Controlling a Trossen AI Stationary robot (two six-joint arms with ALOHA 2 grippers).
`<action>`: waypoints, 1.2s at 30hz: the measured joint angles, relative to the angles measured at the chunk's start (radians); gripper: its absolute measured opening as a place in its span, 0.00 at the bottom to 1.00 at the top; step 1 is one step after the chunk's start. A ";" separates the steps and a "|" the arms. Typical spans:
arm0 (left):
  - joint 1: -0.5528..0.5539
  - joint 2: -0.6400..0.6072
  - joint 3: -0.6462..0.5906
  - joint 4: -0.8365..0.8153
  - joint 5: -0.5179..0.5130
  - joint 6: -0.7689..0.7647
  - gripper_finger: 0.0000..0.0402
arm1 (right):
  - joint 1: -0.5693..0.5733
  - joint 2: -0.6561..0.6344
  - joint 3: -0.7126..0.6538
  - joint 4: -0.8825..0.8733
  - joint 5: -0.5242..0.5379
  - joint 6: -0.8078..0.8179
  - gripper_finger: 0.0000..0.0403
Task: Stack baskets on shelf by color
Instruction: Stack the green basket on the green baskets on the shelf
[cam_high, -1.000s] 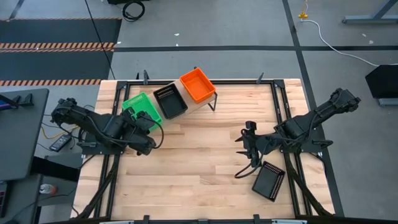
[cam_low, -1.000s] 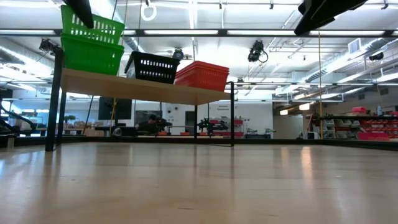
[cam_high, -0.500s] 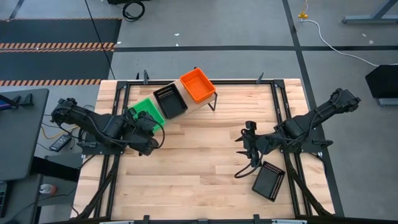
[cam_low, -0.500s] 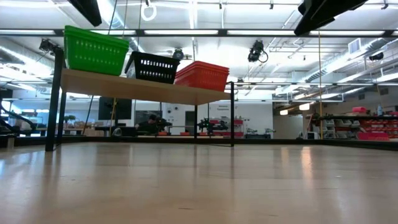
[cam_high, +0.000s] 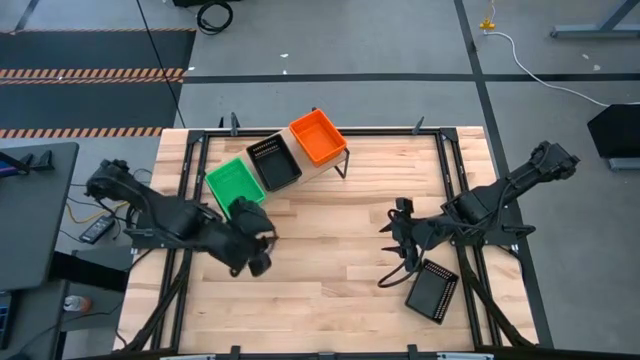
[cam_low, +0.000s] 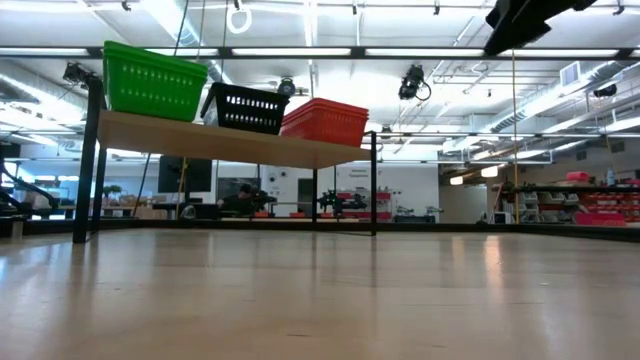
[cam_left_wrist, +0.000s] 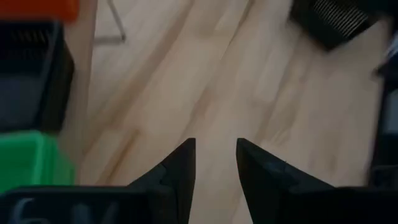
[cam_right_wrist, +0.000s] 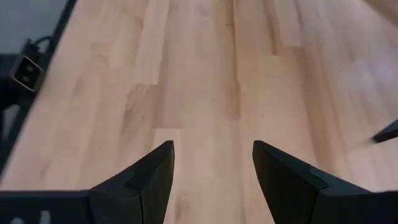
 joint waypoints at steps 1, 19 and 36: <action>-0.005 0.018 -0.004 -0.015 0.015 -0.018 0.30 | 0.005 0.000 -0.004 0.004 -0.006 0.023 0.56; 0.043 0.151 -0.029 -0.429 0.013 -0.152 0.29 | 0.190 0.001 -0.104 -0.029 -0.183 0.412 0.56; 0.111 0.151 -0.029 -0.526 0.008 -0.148 0.29 | 0.308 0.001 -0.104 -0.028 -0.128 0.475 0.56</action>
